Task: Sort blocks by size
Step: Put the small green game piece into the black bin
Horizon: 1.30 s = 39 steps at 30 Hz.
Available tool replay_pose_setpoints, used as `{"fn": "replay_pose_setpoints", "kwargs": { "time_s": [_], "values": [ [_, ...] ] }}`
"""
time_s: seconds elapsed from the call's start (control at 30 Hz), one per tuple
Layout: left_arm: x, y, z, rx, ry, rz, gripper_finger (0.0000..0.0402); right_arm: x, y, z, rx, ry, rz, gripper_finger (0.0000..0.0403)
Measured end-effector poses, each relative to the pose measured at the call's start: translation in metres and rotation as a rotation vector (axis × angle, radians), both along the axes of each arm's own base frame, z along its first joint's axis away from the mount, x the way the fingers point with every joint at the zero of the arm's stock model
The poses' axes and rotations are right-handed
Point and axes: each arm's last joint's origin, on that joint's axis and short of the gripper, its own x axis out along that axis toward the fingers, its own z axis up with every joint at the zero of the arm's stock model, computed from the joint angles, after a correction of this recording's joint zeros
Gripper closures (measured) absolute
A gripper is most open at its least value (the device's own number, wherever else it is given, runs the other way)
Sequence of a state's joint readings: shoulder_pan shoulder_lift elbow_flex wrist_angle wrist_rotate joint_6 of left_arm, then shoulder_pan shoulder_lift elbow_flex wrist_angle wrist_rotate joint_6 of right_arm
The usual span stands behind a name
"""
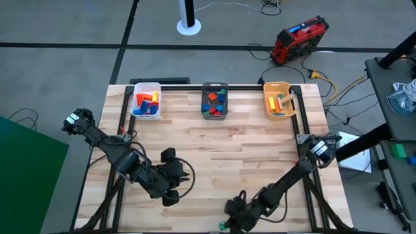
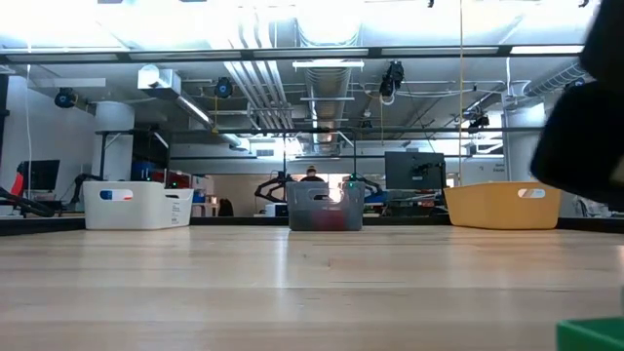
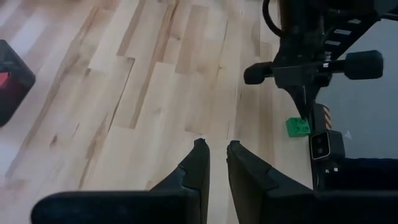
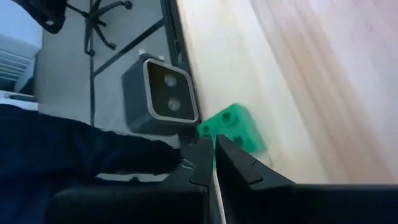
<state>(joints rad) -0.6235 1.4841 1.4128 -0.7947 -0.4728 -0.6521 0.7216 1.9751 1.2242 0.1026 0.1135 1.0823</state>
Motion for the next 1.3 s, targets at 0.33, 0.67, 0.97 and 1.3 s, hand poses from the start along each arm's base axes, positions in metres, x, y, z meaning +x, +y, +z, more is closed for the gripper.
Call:
{"fn": "replay_pose_setpoints", "kwargs": {
  "time_s": [0.33,0.67,0.97,1.3],
  "values": [
    [0.0002,0.0003,0.0000,0.020,-0.004,-0.008,0.0366,0.0064,-0.0062,-0.0003,-0.013,-0.018,0.025,0.0394],
    [0.0002,0.0003,-0.0003,0.021,-0.003,-0.007,0.0366,0.0039,-0.0038,-0.0015,-0.010,-0.004,0.046,0.0394],
    [0.0002,0.0004,-0.0004,0.022,-0.002,-0.006,0.0366,0.0044,-0.0051,-0.0021,-0.034,-0.012,0.058,0.0394],
    [0.0001,0.0004,-0.0006,0.024,0.000,-0.006,0.0366,0.0035,-0.0066,-0.0042,-0.088,-0.021,0.063,0.0394]
  ]
}}
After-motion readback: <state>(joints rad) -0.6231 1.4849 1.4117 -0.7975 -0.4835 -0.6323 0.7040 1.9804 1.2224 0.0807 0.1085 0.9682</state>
